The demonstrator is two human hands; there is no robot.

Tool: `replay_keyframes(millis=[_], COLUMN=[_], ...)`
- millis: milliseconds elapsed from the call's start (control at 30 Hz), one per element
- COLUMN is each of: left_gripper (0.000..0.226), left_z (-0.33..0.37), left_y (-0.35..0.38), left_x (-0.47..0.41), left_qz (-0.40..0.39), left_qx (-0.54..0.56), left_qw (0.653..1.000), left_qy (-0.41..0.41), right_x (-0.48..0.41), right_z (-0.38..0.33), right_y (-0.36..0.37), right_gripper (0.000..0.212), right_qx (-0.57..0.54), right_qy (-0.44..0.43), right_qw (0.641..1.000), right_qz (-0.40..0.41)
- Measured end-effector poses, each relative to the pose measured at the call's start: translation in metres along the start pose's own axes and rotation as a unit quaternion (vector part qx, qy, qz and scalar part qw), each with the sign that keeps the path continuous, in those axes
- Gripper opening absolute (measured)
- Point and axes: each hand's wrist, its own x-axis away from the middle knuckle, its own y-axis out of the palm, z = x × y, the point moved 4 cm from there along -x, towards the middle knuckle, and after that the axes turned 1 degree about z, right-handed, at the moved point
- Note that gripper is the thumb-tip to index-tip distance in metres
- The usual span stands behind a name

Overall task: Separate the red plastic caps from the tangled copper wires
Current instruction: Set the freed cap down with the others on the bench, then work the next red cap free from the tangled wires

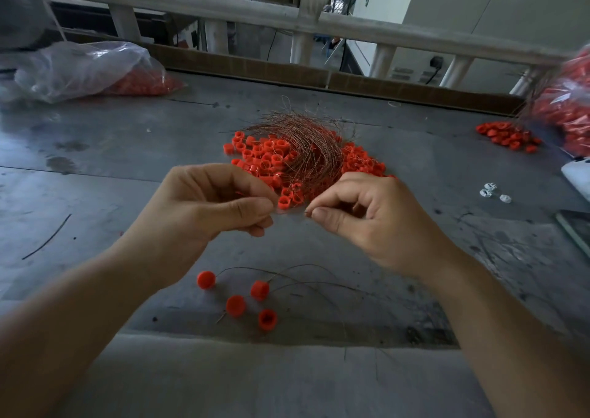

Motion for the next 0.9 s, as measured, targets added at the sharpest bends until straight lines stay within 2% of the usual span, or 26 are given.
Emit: replay_keyframes(millis=[33,133,267,433,533,600,667,700,800,900], left_gripper=[0.022,0.025,0.02,0.028,0.017,0.01,0.007,0.006,0.017,0.035], left_z=[0.0,-0.001,-0.009,-0.016,-0.018,-0.017,-0.014,-0.013,-0.012,-0.017], left_y=[-0.001,-0.007,-0.004,-0.001,-0.001,-0.004,-0.011,-0.016,-0.031,-0.039], left_x=[0.0,0.001,0.002,0.002,0.002,0.0,-0.004,-0.007,-0.014,-0.023], left_qz=[0.012,0.044,-0.037,-0.089,-0.103,-0.067,0.012,0.057,0.164,0.189], left_qx=[-0.043,-0.224,-0.385,-0.423,-0.427,-0.41,-0.394,-0.404,-0.491,-0.523], left_qw=[0.999,0.974,0.922,0.901,0.897,0.908,0.919,0.913,0.855,0.831], left_qy=[-0.001,-0.001,-0.003,-0.033,-0.05,-0.048,-0.026,-0.011,0.015,-0.004], right_x=[0.001,0.002,0.004,0.007,0.008,0.008,0.007,0.006,0.003,0.001], right_z=[0.001,0.003,0.007,0.01,0.011,0.013,0.015,0.016,0.018,0.022], right_y=[-0.001,0.002,0.016,0.025,0.027,0.025,0.022,0.019,0.01,0.004], right_gripper=[0.004,0.007,0.002,0.006,0.01,0.013,0.015,0.014,0.007,0.006], right_qx=[-0.003,-0.002,0.039,0.062,0.072,0.065,0.063,0.064,0.061,0.074], right_qy=[0.009,0.04,0.063,0.077,0.08,0.09,0.092,0.091,0.093,0.101], right_qw=[1.0,0.997,0.987,0.974,0.967,0.967,0.97,0.973,0.982,0.985], right_qz=[-0.011,-0.067,-0.143,-0.204,-0.229,-0.231,-0.216,-0.203,-0.156,-0.114])
